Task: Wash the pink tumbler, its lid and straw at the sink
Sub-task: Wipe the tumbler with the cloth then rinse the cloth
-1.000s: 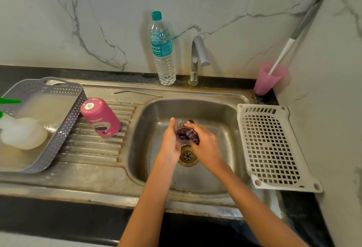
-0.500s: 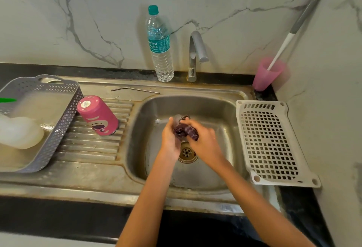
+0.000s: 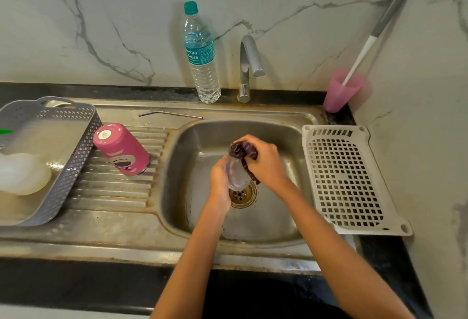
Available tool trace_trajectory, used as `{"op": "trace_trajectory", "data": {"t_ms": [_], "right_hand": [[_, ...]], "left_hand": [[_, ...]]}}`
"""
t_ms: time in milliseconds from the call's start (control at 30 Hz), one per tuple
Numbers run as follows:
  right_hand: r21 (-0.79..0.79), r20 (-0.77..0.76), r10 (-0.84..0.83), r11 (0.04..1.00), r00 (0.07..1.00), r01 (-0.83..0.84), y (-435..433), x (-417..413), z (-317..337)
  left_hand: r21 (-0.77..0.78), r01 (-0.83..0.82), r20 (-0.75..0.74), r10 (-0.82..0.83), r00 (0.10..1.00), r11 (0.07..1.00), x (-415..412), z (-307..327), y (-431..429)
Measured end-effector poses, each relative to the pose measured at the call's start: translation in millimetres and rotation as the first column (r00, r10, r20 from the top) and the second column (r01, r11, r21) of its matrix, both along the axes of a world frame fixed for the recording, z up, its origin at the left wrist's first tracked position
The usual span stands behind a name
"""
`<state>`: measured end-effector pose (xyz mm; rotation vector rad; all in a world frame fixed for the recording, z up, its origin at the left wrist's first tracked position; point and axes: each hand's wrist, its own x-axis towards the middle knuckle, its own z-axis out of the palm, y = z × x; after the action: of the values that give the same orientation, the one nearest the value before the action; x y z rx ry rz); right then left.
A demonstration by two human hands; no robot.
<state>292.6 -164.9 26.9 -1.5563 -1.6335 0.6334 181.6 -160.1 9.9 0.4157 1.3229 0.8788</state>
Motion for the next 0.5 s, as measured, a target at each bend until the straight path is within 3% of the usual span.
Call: {"op": "trace_trajectory", "data": {"t_ms": [67,233,400,500], "right_hand": [[-0.023,-0.023,-0.043,0.999,0.999,0.043,3.1,3.8,4.3],[0.062,0.082,0.174,0.982,0.981,-0.179,-14.3,-11.3,10.2],[0.029,-0.003,0.064,0.998,0.998,-0.064,-0.1,-2.7,7.6],[-0.03,-0.033,0.013,0.999,0.999,-0.014,1.8,2.0,7.9]], "left_hand": [[0.022,-0.033,-0.008,0.034,0.999,0.999,-0.6,4.2,0.4],[0.112,-0.133,0.088,0.123,0.988,0.985,-1.0,4.0,7.0],[0.127,-0.058,0.002,0.058,0.998,0.99,-4.8,0.5,-3.0],[0.093,-0.135,0.07,0.129,0.989,0.986,-7.3,2.1,-3.2]]}}
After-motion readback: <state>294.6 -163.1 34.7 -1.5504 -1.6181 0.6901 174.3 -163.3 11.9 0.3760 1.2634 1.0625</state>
